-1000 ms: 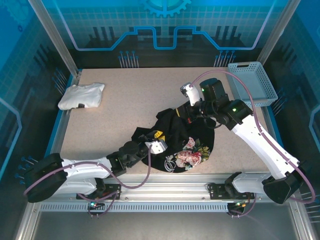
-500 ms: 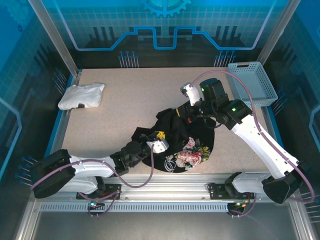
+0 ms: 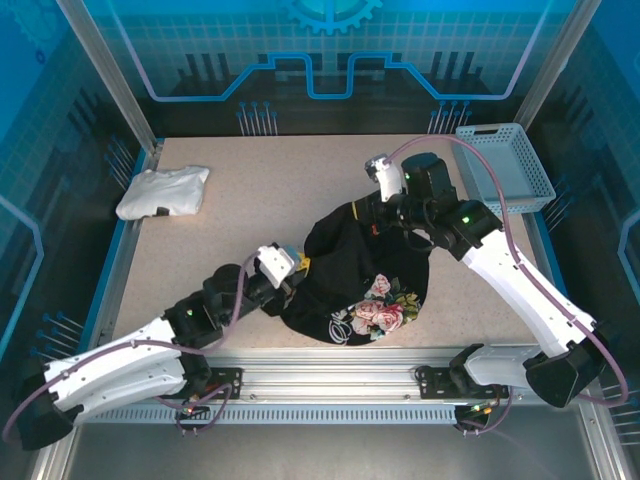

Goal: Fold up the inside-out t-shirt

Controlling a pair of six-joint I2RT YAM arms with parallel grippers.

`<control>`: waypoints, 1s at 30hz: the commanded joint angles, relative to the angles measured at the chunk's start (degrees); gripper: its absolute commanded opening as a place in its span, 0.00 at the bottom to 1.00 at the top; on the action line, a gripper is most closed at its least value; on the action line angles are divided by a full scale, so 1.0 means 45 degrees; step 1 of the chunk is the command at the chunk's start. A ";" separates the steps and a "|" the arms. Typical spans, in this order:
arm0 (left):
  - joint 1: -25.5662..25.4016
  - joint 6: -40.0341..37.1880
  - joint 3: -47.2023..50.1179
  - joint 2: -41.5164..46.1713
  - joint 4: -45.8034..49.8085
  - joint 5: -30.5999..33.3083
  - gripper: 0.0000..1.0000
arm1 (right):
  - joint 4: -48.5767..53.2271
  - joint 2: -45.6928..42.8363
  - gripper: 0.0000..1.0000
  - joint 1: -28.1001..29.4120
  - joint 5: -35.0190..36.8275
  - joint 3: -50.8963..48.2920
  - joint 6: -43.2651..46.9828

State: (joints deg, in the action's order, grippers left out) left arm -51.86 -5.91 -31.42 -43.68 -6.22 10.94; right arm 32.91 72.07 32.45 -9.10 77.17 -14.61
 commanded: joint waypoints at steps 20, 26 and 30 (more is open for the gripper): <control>0.3476 0.6235 -0.6396 -0.1363 1.0464 -0.3926 0.00 | 0.0779 0.3752 0.06 0.0828 -0.0952 0.4060 0.2451; 0.5960 0.6073 -0.6493 -0.0633 1.0721 -0.2629 0.00 | 0.0355 0.1676 0.43 0.0115 -0.1379 0.1244 0.1949; 0.7301 0.5798 -0.6628 -0.0601 1.0701 -0.2291 0.00 | -0.0164 0.1213 0.51 -0.0973 0.1146 -0.0970 0.1117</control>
State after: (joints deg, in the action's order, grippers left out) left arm -21.67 20.93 -59.13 -46.76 40.77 -1.69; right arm 33.87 77.80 31.05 -10.70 76.14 -6.72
